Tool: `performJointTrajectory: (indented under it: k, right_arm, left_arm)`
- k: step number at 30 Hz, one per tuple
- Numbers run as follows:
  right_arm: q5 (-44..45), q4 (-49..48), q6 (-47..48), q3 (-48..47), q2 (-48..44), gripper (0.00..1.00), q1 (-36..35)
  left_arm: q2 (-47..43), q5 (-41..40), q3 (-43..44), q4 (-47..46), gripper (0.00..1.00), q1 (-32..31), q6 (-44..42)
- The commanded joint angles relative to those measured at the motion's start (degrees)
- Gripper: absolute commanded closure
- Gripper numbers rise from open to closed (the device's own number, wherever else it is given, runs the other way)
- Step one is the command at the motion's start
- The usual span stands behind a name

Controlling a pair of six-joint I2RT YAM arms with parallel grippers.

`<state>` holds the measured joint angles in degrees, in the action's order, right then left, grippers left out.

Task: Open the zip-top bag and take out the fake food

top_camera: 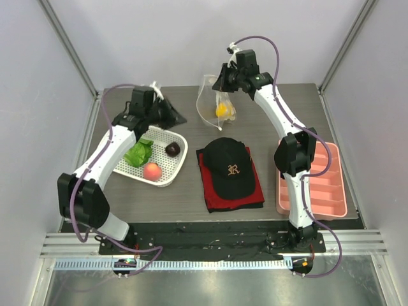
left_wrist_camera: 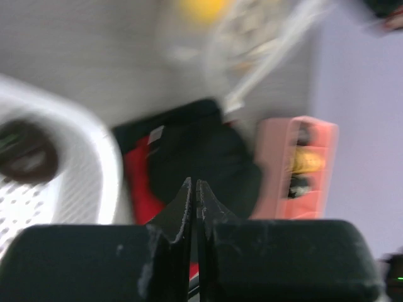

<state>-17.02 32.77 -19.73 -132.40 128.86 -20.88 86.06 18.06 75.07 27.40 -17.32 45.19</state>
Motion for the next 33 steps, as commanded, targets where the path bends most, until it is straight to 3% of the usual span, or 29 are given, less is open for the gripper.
performJointTrajectory:
  k: [1,4,8,10,14,16,24,28,33]
  right_arm:
    - [-1.8,-0.3,-3.8,-0.5,-4.1,0.99,-1.3]
    - [-1.2,-0.2,-8.7,-0.5,-4.1,0.99,-1.4]
    - [-1.6,-0.1,-12.7,-1.1,-3.9,0.98,-1.4]
    - [-2.8,0.0,-14.1,-2.2,-3.5,0.99,-1.4]
    - [-5.0,0.2,-16.0,-2.6,-3.0,0.99,-1.1]
    - [-5.4,0.3,-16.2,-2.4,-2.9,0.99,-1.0]
    - [-5.9,0.4,-16.0,-2.7,-2.9,0.99,-0.4]
    - [-6.1,0.2,-17.1,-2.8,-2.7,0.99,-0.6]
    - [-6.4,-0.4,-19.8,-2.7,-2.7,0.99,-1.4]
  left_arm:
    - [6.6,10.2,7.7,-26.2,1.0,-1.9,4.0]
    - [12.6,11.3,11.7,-36.5,1.0,-3.2,7.5]
    - [20.0,13.6,17.2,-40.5,1.0,-4.2,11.4]
    - [21.4,13.4,16.3,-42.8,1.0,-4.2,10.8]
    - [23.4,13.8,9.8,-57.8,1.0,-3.5,10.7]
    - [24.6,13.1,8.6,-59.6,1.0,-3.0,10.4]
    - [21.7,4.3,1.5,-58.5,1.0,-3.3,6.3]
    - [20.6,-4.6,2.8,-47.1,1.0,-4.6,3.4]
    - [23.3,-17.7,12.8,-30.6,1.0,-8.9,1.2]
